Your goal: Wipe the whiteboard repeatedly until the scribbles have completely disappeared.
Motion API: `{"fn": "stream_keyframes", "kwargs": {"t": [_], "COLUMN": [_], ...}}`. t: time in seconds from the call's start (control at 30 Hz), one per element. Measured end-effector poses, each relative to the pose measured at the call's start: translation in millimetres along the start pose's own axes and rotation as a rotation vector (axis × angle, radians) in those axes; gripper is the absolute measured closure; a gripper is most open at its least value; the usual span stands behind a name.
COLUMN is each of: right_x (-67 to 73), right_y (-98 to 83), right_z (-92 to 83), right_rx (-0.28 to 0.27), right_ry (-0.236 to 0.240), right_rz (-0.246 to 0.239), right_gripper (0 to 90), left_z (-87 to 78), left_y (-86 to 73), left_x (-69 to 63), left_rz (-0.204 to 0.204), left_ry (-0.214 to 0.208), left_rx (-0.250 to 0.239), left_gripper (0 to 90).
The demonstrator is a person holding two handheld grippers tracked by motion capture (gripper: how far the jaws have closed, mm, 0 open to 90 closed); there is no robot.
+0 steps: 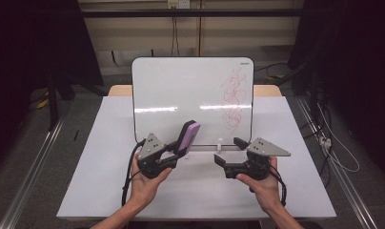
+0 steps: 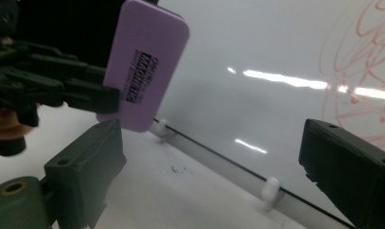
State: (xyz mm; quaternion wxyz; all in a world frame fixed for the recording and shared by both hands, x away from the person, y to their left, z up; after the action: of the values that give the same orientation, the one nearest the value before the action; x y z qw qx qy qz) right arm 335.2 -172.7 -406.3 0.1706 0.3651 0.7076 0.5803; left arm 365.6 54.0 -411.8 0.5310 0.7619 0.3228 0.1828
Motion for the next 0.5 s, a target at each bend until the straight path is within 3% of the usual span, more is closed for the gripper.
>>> {"fn": "stream_keyframes", "kwargs": {"t": [0.23,0.5], "right_x": [3.6,1.8], "right_y": [14.1,19.7], "right_z": [10.8,23.1], "right_rx": [-0.054,-0.108], "right_ry": [0.039,0.086], "right_rz": [0.011,0.071], "right_gripper": [11.2,16.1], "left_z": [9.1,20.0], "left_y": [8.8,13.1], "left_x": [-10.2,-18.6], "left_rz": [-0.004,-0.019], "left_ry": [-0.03,-0.066], "left_rx": [-0.014,-0.026], "left_gripper": [63.1,63.2]}}
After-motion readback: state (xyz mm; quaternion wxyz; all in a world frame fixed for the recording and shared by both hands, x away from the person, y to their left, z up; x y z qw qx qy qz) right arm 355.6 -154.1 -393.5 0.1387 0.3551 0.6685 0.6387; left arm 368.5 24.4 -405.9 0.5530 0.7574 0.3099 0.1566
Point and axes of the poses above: each handheld gripper's, and its own axes: z roughly forward along the jaws, y roughly out of its top, x roughly to its left, the point moved 5 cm from there along z, roughly forward along the jaws, and after that the axes turned 6 degrees about y, right-handed, at the moved point
